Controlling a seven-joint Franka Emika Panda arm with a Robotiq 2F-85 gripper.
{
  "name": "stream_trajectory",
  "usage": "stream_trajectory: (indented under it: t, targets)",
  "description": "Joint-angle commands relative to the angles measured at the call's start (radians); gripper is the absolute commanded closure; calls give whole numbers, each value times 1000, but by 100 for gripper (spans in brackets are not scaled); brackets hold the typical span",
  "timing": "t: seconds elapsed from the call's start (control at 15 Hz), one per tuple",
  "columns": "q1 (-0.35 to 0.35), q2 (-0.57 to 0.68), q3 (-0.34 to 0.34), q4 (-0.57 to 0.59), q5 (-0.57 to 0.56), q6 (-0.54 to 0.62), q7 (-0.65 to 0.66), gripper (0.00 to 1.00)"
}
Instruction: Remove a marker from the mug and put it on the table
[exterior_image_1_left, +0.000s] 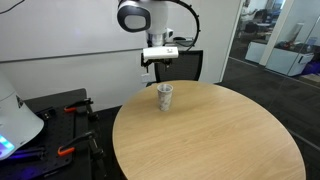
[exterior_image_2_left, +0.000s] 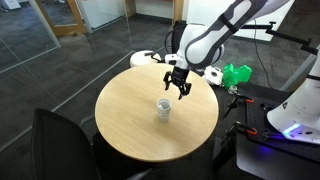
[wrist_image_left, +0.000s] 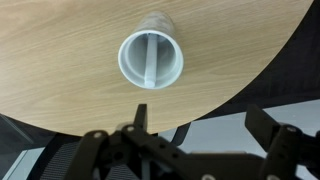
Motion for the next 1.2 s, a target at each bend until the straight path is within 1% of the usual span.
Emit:
stream_trajectory:
  t: [0.0, 0.13, 0.2, 0.33, 0.4, 0.73, 1.13]
  targets:
    - [-11, 26, 28, -4, -59, 57, 91, 16]
    - [-18, 41, 36, -2, -93, 68, 116, 27]
    - [-23, 49, 40, 1, -110, 68, 125, 31]
    - [-26, 64, 40, 9, -145, 64, 151, 32]
    - [-27, 71, 39, 13, -163, 62, 161, 28]
    - [-29, 112, 35, 58, -244, 49, 224, 26]
    - [-30, 196, 30, 168, -346, 23, 319, 36]
